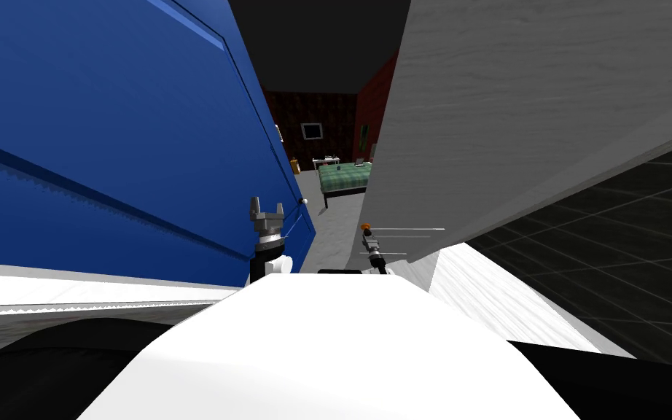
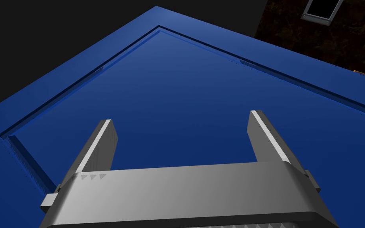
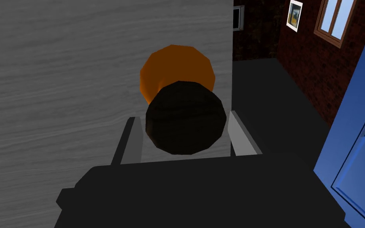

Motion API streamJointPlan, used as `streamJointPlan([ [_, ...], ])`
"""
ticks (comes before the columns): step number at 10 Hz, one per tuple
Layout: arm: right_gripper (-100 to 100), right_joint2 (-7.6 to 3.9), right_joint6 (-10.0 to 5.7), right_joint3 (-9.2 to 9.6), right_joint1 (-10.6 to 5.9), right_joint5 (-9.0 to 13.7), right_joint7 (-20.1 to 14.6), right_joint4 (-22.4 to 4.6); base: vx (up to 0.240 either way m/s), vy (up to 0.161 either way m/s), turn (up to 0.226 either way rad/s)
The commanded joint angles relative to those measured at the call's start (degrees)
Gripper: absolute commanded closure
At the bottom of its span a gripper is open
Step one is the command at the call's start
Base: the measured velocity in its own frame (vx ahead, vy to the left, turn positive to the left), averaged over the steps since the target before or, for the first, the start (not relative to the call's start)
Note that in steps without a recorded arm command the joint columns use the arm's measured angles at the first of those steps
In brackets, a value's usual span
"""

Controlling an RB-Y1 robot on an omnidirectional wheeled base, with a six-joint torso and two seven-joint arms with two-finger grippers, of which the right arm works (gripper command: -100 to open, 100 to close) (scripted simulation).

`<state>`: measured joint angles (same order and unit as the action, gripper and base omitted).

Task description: Push the door open

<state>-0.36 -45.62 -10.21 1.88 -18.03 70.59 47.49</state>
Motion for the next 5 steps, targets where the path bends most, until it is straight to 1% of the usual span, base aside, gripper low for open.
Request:
streamJointPlan([
  [1, 100, -0.67, -0.28, -0.39, -0.31, 1.0, -2.7, 0.3, 0.037, 0.01, 0.017],
  [3, 100, -1.07, -0.39, -0.36, -0.39, 2.3, -5.9, 0.2, 0.048, 0.008, 0.02],
  [4, 100, -1.07, -0.39, -0.36, -0.39, 2.3, -6.3, 0.2, 0.041, 0.003, 0.012],
  [5, 100, -1.27, -0.44, -0.35, -0.43, 2.9, -8.2, 0.2, 0.033, 0.007, 0.019],
])
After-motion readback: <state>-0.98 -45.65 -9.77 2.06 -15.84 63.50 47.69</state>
